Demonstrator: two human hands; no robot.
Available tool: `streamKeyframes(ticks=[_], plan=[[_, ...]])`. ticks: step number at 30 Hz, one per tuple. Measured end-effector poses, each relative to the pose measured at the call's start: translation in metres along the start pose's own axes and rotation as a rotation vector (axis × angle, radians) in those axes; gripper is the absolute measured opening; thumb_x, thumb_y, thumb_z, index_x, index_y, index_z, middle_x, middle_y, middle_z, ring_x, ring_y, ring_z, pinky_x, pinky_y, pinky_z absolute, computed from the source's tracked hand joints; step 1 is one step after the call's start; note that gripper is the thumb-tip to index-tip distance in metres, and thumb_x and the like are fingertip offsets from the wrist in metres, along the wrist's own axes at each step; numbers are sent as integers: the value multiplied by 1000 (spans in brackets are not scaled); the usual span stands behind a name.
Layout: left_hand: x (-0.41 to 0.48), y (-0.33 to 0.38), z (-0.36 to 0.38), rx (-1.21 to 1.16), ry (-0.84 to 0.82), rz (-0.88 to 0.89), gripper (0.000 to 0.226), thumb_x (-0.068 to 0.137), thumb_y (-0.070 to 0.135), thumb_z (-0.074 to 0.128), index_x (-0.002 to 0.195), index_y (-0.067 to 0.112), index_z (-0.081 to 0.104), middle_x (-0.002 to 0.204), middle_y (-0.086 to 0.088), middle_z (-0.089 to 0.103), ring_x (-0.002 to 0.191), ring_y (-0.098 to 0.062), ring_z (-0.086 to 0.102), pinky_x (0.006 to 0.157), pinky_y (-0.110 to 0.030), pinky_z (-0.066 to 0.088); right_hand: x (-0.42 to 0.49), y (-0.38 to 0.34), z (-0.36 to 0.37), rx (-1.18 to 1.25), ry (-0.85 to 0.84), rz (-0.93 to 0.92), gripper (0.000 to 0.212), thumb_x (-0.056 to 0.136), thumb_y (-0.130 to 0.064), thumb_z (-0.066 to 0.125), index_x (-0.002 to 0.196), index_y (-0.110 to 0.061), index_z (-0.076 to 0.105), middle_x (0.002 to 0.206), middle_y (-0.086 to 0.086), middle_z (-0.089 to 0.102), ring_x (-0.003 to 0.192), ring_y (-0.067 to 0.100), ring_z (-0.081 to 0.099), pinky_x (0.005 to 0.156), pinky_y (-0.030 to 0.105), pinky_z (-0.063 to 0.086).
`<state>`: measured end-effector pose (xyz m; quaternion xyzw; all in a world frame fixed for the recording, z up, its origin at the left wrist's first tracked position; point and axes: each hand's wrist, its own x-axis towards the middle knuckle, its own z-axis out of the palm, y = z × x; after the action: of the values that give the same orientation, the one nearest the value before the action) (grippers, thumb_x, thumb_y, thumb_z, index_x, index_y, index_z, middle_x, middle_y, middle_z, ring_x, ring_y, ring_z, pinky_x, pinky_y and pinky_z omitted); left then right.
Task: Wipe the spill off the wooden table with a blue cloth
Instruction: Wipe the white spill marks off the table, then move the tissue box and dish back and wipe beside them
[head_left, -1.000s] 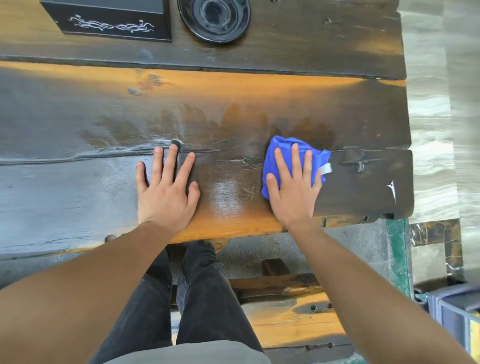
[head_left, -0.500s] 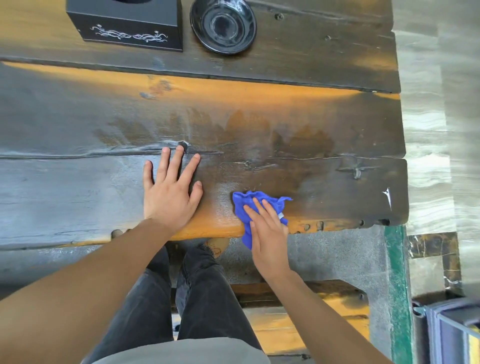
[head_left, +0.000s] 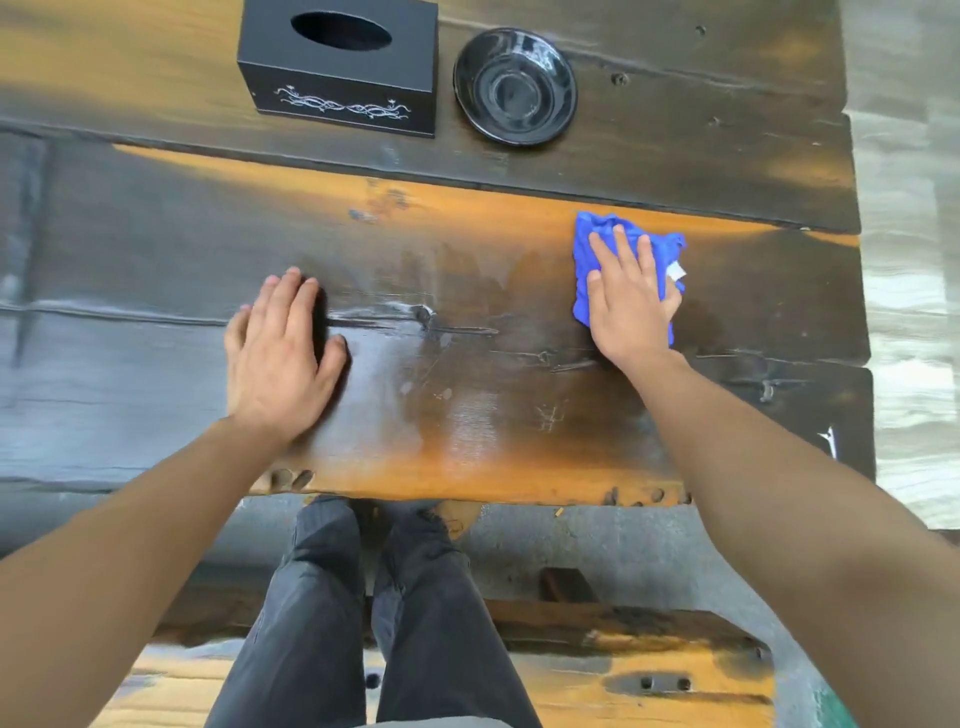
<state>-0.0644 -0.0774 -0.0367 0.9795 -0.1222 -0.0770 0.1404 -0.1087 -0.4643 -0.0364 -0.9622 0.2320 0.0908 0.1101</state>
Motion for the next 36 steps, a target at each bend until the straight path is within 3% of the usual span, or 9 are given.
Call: streamKeyframes(ticks=[4, 8, 13, 17, 19, 21, 27, 31, 36], plan=[[26, -29, -11, 66, -7, -42, 71, 93, 53, 37, 155, 21, 26, 167, -4, 25, 156, -24, 16, 122, -53, 12, -6, -2, -1, -79, -55, 23, 57, 101, -52, 19, 156, -48, 6, 168, -15, -1, 156, 20, -5, 116, 66, 8], [38, -48, -15, 151, -59, -69, 77, 95, 64, 29, 159, 24, 18, 171, -2, 13, 158, -20, 5, 123, -55, 6, 1, -31, -16, 27, 132, 52, 61, 98, -51, 35, 156, -38, 20, 167, -6, 17, 154, 22, 11, 114, 58, 16], [39, -48, -15, 157, -45, -80, 76, 95, 64, 29, 159, 25, 18, 171, 0, 13, 158, -18, 5, 125, -53, 6, 55, -94, -35, 482, 201, 119, 52, 97, -41, 48, 138, -9, 51, 118, 8, 64, 118, 25, 55, 102, 41, 41], [40, -49, -15, 143, -46, -84, 76, 95, 64, 32, 159, 25, 20, 171, 0, 15, 158, -17, 6, 125, -53, 6, 106, -129, -34, 730, 140, 404, 52, 89, -45, 53, 124, -8, 57, 102, 7, 70, 100, 30, 70, 94, 46, 54], [41, -49, -15, 139, -52, -80, 76, 95, 64, 32, 159, 25, 19, 171, 1, 14, 158, -17, 5, 125, -53, 5, 120, -138, -33, 895, 135, 532, 38, 91, -38, 56, 111, -6, 57, 85, 5, 66, 79, 29, 74, 80, 50, 61], [41, -50, -16, 138, -54, -82, 76, 95, 64, 33, 159, 25, 19, 171, 1, 14, 158, -17, 5, 126, -53, 5, 129, -144, -33, 982, 139, 601, 23, 96, -26, 56, 105, -5, 57, 74, 6, 65, 58, 23, 69, 71, 42, 63], [41, -50, -17, 135, -59, -77, 77, 95, 64, 33, 160, 25, 18, 171, 1, 14, 158, -18, 4, 126, -54, 5, 143, -148, -29, 1084, 168, 654, 16, 95, -13, 58, 107, -3, 54, 110, 18, 70, 48, 10, 69, 53, 25, 59], [42, -51, -18, 144, -67, -72, 78, 95, 65, 31, 161, 25, 17, 171, 1, 12, 158, -17, 3, 126, -54, 5, 143, -157, -36, 1283, 187, 724, 21, 95, 0, 56, 109, -9, 43, 118, 19, 66, 63, 16, 77, 55, 23, 59], [41, -51, -18, 142, -68, -70, 78, 95, 66, 30, 161, 26, 16, 171, 2, 12, 158, -17, 3, 126, -54, 4, 137, -162, -39, 1412, 222, 772, 33, 93, 9, 54, 124, -3, 48, 112, 18, 64, 68, 22, 78, 65, 29, 64]])
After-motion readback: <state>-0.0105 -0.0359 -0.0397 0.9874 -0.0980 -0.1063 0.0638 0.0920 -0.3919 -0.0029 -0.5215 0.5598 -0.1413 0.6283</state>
